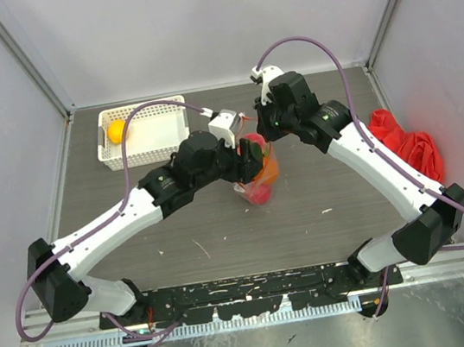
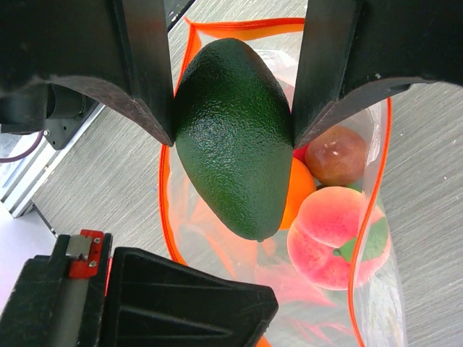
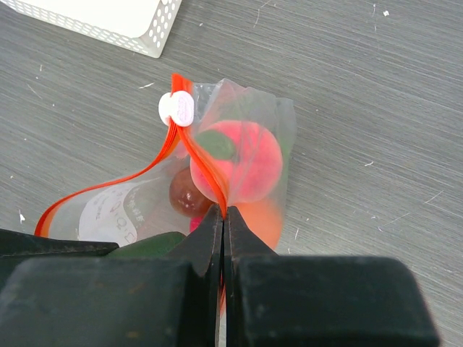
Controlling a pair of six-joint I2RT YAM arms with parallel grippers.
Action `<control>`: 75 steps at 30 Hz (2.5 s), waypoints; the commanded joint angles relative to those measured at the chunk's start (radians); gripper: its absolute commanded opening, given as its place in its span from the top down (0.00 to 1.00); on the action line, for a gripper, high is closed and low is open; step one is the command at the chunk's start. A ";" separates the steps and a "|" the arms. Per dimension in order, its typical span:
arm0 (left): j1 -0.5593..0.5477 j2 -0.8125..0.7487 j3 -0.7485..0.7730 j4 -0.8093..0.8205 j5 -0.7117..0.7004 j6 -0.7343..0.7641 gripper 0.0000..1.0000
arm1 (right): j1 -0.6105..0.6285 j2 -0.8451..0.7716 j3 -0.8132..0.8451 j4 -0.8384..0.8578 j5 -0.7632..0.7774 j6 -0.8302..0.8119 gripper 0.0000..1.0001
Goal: Place the food in the zip-top bag and seal the zipper
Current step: Place the fake fruit in the zipper food storage bag, then pick up the fake fruit from the bin.
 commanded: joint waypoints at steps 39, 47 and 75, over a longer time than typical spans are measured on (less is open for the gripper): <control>0.147 -0.233 0.048 -0.164 -0.198 0.072 0.02 | -0.002 -0.038 0.032 0.068 -0.024 0.013 1.00; 0.312 -0.219 0.003 -0.187 -0.231 0.100 0.02 | -0.002 -0.045 0.030 0.067 -0.030 0.008 1.00; 0.737 0.467 0.440 -0.203 -0.282 0.602 0.02 | -0.002 -0.041 0.066 0.043 -0.072 -0.039 1.00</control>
